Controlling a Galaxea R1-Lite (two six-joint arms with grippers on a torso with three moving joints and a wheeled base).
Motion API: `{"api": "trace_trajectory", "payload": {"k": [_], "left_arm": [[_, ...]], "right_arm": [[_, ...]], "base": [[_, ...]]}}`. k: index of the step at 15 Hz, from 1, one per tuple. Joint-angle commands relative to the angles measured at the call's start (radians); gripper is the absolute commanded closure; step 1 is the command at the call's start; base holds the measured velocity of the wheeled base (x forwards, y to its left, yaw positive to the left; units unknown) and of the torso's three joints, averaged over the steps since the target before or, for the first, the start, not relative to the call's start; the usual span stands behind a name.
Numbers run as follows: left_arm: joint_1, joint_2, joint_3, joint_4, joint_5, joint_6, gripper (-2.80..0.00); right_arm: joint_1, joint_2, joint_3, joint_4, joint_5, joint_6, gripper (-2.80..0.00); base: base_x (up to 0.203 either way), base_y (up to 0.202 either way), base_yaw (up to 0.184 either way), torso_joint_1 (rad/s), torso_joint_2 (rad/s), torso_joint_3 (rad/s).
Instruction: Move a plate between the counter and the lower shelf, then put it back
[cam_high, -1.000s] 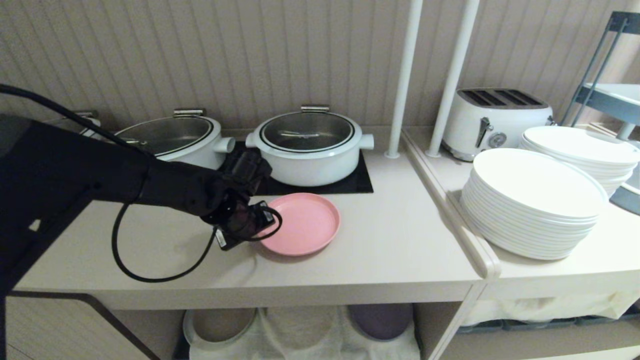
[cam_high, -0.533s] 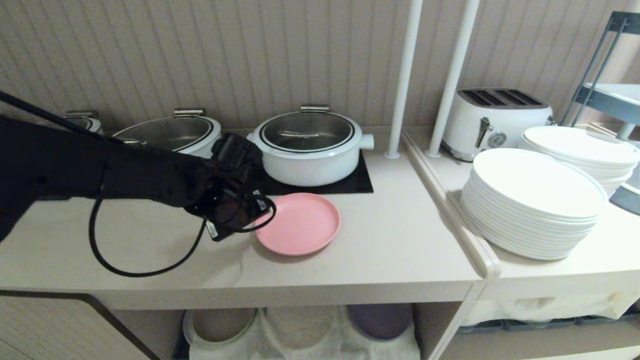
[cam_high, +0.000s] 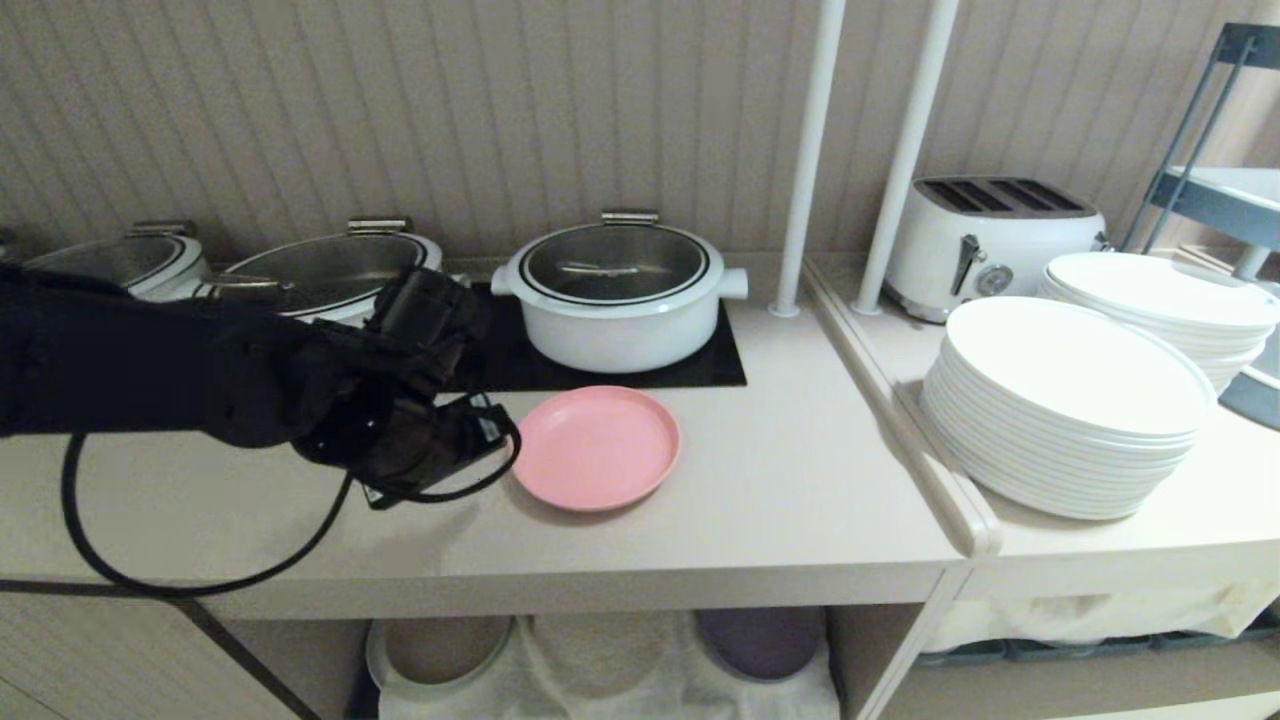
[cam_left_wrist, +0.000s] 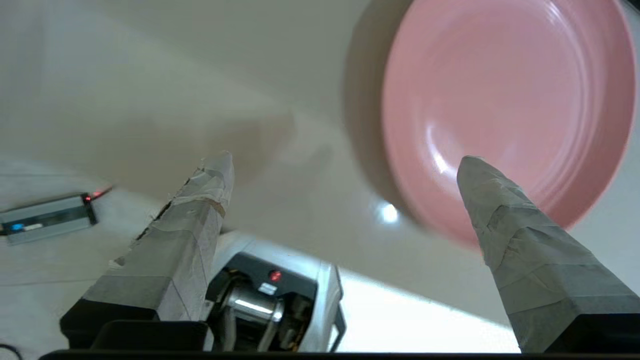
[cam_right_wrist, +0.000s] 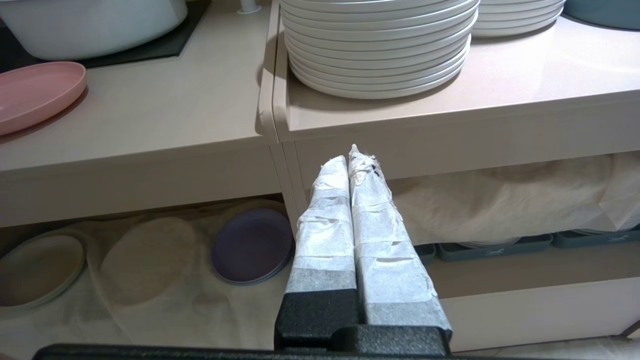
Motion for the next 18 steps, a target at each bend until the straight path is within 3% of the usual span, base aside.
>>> {"api": "trace_trajectory", "payload": {"k": [1, 3, 4, 8, 11, 17, 18], "left_arm": [[-0.013, -0.102, 0.065, 0.001, 0.007, -0.006, -2.80], [-0.016, -0.179, 0.123, 0.001, 0.008, -0.005, -2.80], [-0.018, -0.221, 0.154, 0.001, 0.008, -0.005, 0.00], [-0.022, -0.372, 0.284, 0.002, 0.036, 0.016, 0.00], [-0.022, -0.429, 0.313, 0.002, 0.166, 0.056, 0.00], [-0.022, -0.500, 0.324, 0.001, 0.403, 0.063, 0.00], [-0.021, -0.518, 0.331, 0.001, 0.432, 0.092, 0.00]], "right_arm": [[0.000, 0.000, 0.000, 0.000, 0.000, 0.000, 0.00], [0.000, 0.000, 0.000, 0.000, 0.000, 0.000, 0.00], [0.000, 0.000, 0.000, 0.000, 0.000, 0.000, 0.00], [0.000, 0.000, 0.000, 0.000, 0.000, 0.000, 0.00], [0.000, 0.000, 0.000, 0.000, 0.000, 0.000, 0.00], [0.000, 0.000, 0.000, 0.000, 0.000, 0.000, 0.00], [0.000, 0.000, 0.000, 0.000, 0.000, 0.000, 0.00]], "base": [[0.000, 0.000, 0.000, 0.000, 0.00, 0.000], [0.000, 0.000, 0.000, 0.000, 0.00, 0.000], [0.000, 0.000, 0.000, 0.000, 0.00, 0.000], [0.000, 0.000, 0.000, 0.000, 0.00, 0.000], [0.000, 0.000, 0.000, 0.000, 0.00, 0.000], [0.000, 0.000, 0.000, 0.000, 0.00, 0.000], [0.000, 0.000, 0.000, 0.000, 0.00, 0.000]]}}
